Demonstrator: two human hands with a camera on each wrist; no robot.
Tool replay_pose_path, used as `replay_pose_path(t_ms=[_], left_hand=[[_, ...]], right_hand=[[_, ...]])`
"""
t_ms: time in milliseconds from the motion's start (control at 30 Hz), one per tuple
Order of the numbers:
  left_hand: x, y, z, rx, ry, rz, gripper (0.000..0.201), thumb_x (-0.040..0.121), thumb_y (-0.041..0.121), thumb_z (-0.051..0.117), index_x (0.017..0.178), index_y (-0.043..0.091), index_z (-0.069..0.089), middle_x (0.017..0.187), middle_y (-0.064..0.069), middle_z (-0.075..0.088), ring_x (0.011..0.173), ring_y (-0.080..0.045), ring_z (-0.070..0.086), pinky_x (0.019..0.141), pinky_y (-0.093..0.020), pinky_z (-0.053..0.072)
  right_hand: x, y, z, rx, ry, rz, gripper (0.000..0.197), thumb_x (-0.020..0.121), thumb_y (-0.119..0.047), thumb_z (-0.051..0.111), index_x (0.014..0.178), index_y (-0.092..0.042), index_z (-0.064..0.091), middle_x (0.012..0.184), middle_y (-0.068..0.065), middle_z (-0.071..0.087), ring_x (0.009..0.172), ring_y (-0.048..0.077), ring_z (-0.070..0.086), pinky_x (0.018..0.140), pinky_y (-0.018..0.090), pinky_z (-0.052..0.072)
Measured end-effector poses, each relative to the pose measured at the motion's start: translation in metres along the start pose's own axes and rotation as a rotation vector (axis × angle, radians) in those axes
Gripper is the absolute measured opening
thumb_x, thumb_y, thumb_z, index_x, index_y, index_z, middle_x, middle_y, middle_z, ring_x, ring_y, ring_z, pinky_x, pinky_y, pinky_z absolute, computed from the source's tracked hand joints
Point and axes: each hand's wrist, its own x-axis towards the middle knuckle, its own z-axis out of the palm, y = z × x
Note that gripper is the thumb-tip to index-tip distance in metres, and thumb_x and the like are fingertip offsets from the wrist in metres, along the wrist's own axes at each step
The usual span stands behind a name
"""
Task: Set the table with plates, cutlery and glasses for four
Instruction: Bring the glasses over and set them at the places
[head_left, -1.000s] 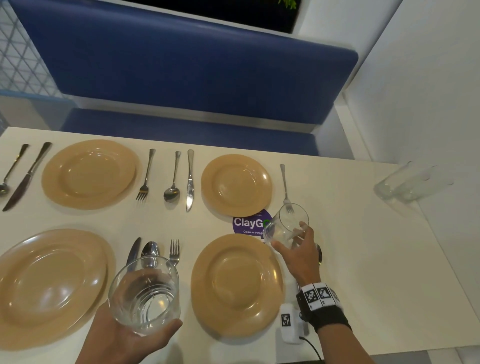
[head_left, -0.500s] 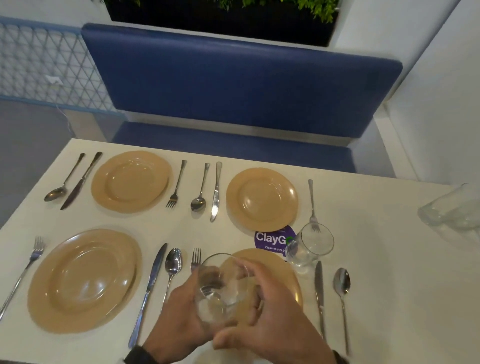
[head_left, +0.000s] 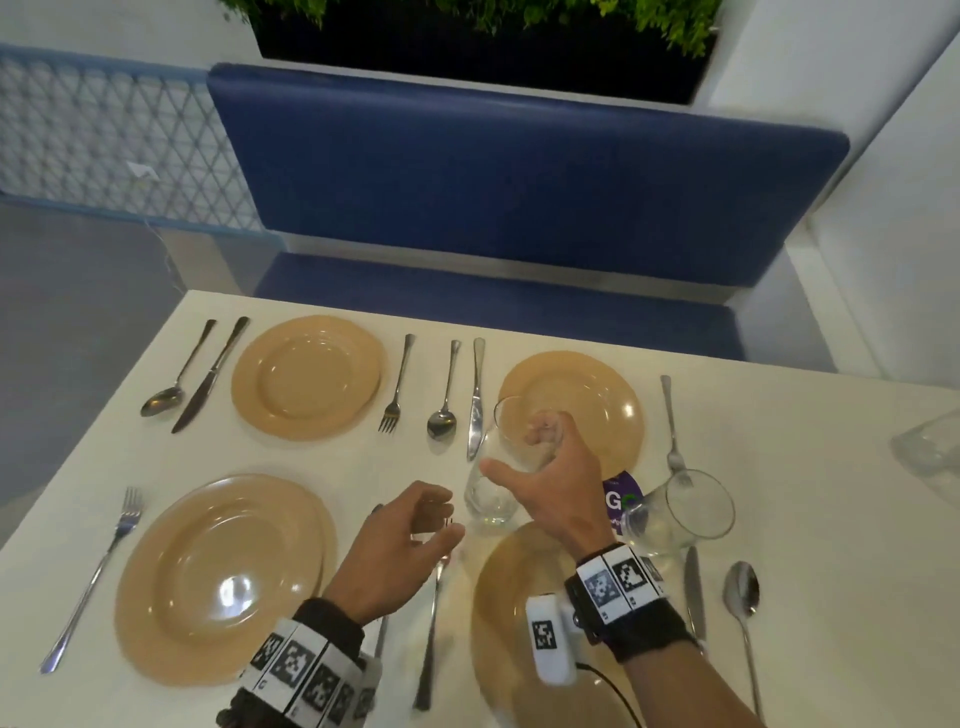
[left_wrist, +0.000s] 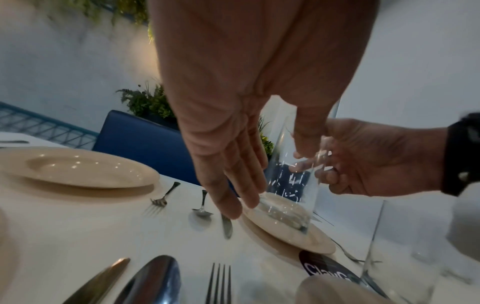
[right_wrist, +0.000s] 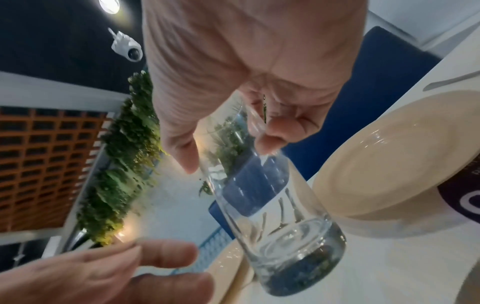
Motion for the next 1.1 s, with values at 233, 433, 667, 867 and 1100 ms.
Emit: replay_pose_path(t_ms=[233,433,667,867,1100], left_hand=[[0.048,-0.012,-0.012,-0.133,-0.25,-0.04,0.053,0.098,0.014,0.055,0.143,0.038,0.039,0.145,0.008,0.052,0.122,-0.006,0.058,0.1,-0.024,0.046],[0.07,-0.002,-0.004,-0.222,-0.46,-0.037,0.076,0.09,-0.015,0.04,0.149,0.032,0.031,0.146,0.008,0.044,0.121,-0.005,0.058,0.086,-0.016,0.05],[0.078,-0.008,-0.005,-0.266,-0.471,-0.031,0.083,0.086,-0.023,0.038,0.151,0.027,0.032,0.143,0.006,0.043,0.111,0.007,0.063,0.084,-0.023,0.052],[0.08,-0.01,0.001,-0.326,-0.48,-0.01,0.083,0.086,-0.027,0.038,0.145,0.032,0.033,0.139,0.011,0.048,0.107,0.003,0.066,0.086,-0.016,0.054],[0.083,-0.014,0.004,-0.338,-0.476,-0.011,0.083,0.086,-0.026,0.038,0.147,0.031,0.034,0.137,0.012,0.052,0.11,-0.005,0.068,0.084,-0.016,0.055]], right_hand=[[0.009,0.018,0.033,-0.1,0.087,0.078,0.08,0.059,-0.049,0.087,0.126,-0.031,0.047,0.116,-0.016,0.06,0.104,0.007,0.059,0.09,0.028,0.052],[0.001,0.027,0.053,-0.052,0.119,0.128,0.083,0.058,-0.045,0.087,0.129,-0.037,0.045,0.118,-0.017,0.059,0.108,0.004,0.058,0.091,0.027,0.052],[-0.001,0.028,0.054,0.009,0.105,0.146,0.075,0.057,-0.026,0.092,0.115,-0.042,0.048,0.106,-0.023,0.061,0.1,-0.014,0.056,0.077,0.009,0.047],[0.0,0.051,0.062,0.009,0.05,0.246,0.061,0.062,-0.02,0.083,0.114,-0.034,0.055,0.103,-0.012,0.068,0.094,0.008,0.067,0.081,0.03,0.057],[0.001,0.055,0.065,0.074,0.062,0.278,0.064,0.06,-0.025,0.082,0.118,-0.036,0.056,0.106,-0.012,0.069,0.096,0.009,0.068,0.084,0.035,0.059]])
